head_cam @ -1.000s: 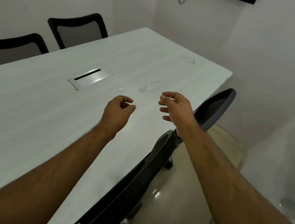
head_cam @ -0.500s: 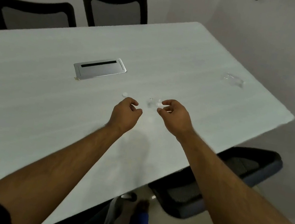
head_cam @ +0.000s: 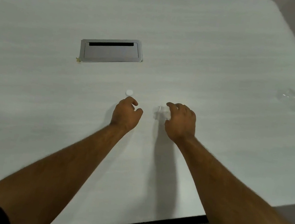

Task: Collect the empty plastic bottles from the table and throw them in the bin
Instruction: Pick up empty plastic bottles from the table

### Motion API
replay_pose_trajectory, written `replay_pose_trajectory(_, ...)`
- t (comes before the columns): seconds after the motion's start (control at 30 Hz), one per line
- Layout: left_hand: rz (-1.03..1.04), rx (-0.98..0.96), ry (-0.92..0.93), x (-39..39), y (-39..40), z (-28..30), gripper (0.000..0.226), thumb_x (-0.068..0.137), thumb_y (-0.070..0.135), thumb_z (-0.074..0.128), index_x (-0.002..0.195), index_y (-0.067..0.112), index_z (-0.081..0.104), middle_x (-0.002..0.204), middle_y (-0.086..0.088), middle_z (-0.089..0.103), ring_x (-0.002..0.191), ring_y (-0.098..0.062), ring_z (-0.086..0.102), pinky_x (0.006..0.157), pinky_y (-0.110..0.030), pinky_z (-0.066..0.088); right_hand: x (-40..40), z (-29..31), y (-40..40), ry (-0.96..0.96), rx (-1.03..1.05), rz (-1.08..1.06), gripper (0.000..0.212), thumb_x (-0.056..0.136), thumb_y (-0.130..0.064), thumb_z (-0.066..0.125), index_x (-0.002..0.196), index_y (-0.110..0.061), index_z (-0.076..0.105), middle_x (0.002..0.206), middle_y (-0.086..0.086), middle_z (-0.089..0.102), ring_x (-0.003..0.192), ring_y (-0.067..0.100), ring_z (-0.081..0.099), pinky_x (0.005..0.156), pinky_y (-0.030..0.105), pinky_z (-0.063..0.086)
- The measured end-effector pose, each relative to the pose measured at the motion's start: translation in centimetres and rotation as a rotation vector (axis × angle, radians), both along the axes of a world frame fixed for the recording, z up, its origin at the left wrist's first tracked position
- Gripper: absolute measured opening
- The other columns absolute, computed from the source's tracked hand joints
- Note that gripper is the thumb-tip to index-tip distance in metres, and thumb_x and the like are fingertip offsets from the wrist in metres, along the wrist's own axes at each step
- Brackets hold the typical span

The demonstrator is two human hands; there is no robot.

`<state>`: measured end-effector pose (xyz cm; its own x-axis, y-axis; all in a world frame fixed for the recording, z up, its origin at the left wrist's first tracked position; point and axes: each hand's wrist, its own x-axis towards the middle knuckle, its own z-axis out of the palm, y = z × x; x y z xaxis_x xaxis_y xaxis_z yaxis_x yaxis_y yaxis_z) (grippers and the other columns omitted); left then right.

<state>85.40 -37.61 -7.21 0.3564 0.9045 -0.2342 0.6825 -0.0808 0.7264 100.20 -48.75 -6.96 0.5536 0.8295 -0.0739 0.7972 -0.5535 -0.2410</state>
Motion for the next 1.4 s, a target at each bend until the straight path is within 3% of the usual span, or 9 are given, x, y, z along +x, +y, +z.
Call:
replay_pose_trajectory(0.13, 0.115, -0.002, 0.004, 0.9, 0.6, -1.1, 0.025, 0.083, 0.022, 0.068, 0.104, 0.008, 0.061, 0.097, -0.011, 0.066, 0.094, -0.029, 0.063, 0.077, -0.026, 0.042, 0.6, 0.5, 0.6, 0.095, -0.016, 0.051, 0.048, 0.085, -0.034, 0.063, 0.133, -0.028, 0.059, 0.118, 0.005, 0.068, 0.107, 0.032, 0.063, 0.09, 0.041, 0.045)
replay_pose_trajectory(0.3, 0.243, 0.109, 0.04, 3.1, 3.6, -1.0, 0.049, 0.085, 0.026, 0.073, 0.124, 0.006, 0.051, 0.124, -0.018, 0.058, 0.106, -0.034, 0.063, 0.082, -0.032, 0.05, 0.8, 0.8, 2.0, 0.611, 0.214, -0.162, 0.06, 0.078, -0.046, 0.077, 0.131, -0.028, 0.057, 0.115, -0.001, 0.063, 0.099, 0.018, 0.065, 0.084, 0.031, 0.052)
replay_pose_trajectory(0.47, 0.027, 0.14, 0.348, 5.0, 4.5, -1.8, 0.036, 0.094, 0.024, 0.059, 0.126, 0.007, 0.054, 0.127, -0.02, 0.05, 0.108, -0.037, 0.061, 0.089, -0.039, 0.052, 1.1, 0.3, 0.9, 0.934, 0.333, -0.356, 0.059, 0.071, -0.048, 0.08, 0.124, -0.029, 0.063, 0.11, -0.001, 0.065, 0.099, 0.021, 0.069, 0.087, 0.041, 0.059)
replay_pose_trajectory(0.57, -0.013, 0.072, 0.139, 5.6, 2.4, -1.5, 0.021, 0.085, 0.015, 0.066, 0.105, 0.009, 0.067, 0.108, -0.015, 0.059, 0.091, -0.028, 0.062, 0.077, -0.028, 0.047, 1.6, 1.1, -1.4, 1.102, 0.422, -0.479, 0.047, 0.08, -0.039, 0.079, 0.122, -0.028, 0.061, 0.114, 0.007, 0.066, 0.101, 0.028, 0.071, 0.084, 0.048, 0.061)
replay_pose_trajectory(0.67, 0.156, -0.224, -0.234, 6.1, -1.7, 1.2, 0.013, 0.083, 0.013, 0.07, 0.097, 0.014, 0.07, 0.082, 0.0, 0.062, 0.075, -0.019, 0.057, 0.067, -0.026, 0.048, 2.2, 3.1, -4.8, 1.213, 0.467, -0.529, 0.039, 0.091, -0.031, 0.072, 0.127, -0.024, 0.058, 0.113, 0.01, 0.067, 0.087, 0.021, 0.069, 0.075, 0.041, 0.061)
replay_pose_trajectory(0.77, 0.232, -0.54, -0.557, 6.3, -5.1, 5.8, 0.013, 0.09, 0.004, 0.064, 0.101, 0.009, 0.07, 0.084, -0.002, 0.064, 0.079, -0.016, 0.06, 0.078, -0.031, 0.056, 2.1, 6.2, -7.9, 1.38, 0.466, -0.523, 0.033, 0.097, -0.031, 0.064, 0.128, -0.022, 0.059, 0.109, 0.01, 0.07, 0.083, 0.023, 0.068, 0.07, 0.039, 0.057)
replay_pose_trajectory(0.9, 0.166, -0.67, -0.804, 6.6, -9.2, 12.1, 0.018, 0.09, -0.003, 0.062, 0.104, 0.005, 0.07, 0.089, -0.008, 0.066, 0.08, -0.019, 0.064, 0.082, -0.033, 0.058, 1.8, 10.8, -12.0, 1.56, 0.447, -0.394, 0.031, 0.099, -0.032, 0.06, 0.128, -0.02, 0.06, 0.104, 0.007, 0.072, 0.079, 0.03, 0.073, 0.066, 0.042, 0.058)
replay_pose_trajectory(1.2, 0.053, -0.631, -0.79, 7.4, -18.4, 19.8, 0.011, 0.09, 0.002, 0.066, 0.099, 0.005, 0.072, 0.091, -0.009, 0.072, 0.082, -0.018, 0.068, 0.083, -0.029, 0.058, 1.8, 16.8, -20.5, 1.378, 0.601, -0.352, 0.031, 0.091, -0.027, 0.072, 0.12, -0.02, 0.067, 0.105, 0.01, 0.075, 0.073, 0.021, 0.071, 0.06, 0.032, 0.053)
replay_pose_trajectory(1.4, 0.395, -0.53, -0.809, 9.0, -25.6, 20.1, 0.007, 0.082, 0.002, 0.076, 0.083, 0.008, 0.075, 0.087, -0.009, 0.073, 0.077, -0.02, 0.066, 0.078, -0.031, 0.057, -0.4, 17.1, -24.7, 0.377, 0.485, -0.3, 0.053, 0.078, -0.06, 0.065, 0.126, -0.041, 0.054, 0.107, -0.02, 0.066, 0.083, 0.004, 0.067, 0.072, 0.025, 0.049)
